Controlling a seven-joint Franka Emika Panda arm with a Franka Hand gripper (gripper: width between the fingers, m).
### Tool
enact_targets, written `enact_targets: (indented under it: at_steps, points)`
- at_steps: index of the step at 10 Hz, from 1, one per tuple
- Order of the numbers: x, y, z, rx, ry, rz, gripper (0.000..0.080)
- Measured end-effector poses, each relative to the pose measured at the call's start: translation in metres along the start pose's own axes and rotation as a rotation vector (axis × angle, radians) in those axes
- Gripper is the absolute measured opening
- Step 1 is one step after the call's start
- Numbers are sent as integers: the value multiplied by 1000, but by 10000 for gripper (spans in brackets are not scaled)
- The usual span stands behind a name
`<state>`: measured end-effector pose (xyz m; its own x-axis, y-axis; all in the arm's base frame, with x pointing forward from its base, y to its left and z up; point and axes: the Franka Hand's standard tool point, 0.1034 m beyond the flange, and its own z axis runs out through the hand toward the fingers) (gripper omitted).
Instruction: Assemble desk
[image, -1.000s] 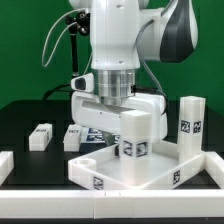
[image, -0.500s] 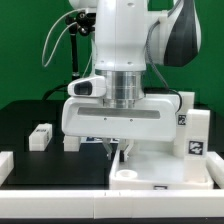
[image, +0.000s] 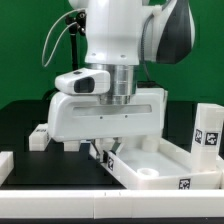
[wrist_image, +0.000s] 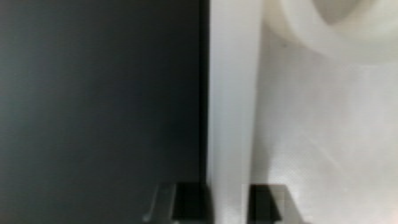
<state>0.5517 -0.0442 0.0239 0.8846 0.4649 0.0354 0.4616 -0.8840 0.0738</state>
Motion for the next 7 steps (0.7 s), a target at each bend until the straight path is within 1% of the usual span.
enact_targets:
  at_steps: [1,2,3,4,6,7]
  points:
    - [14,15,0,-5,23,-186,63]
    - [22,13,2,-1,17,-248,63]
    - [32,15,1,-34,3,-340,64]
    - [31,16,1,-42,-4,-406,64]
    - [29,19,2,-46,-13,-503,63]
    - [31,19,1,-55,-18,-569,63]
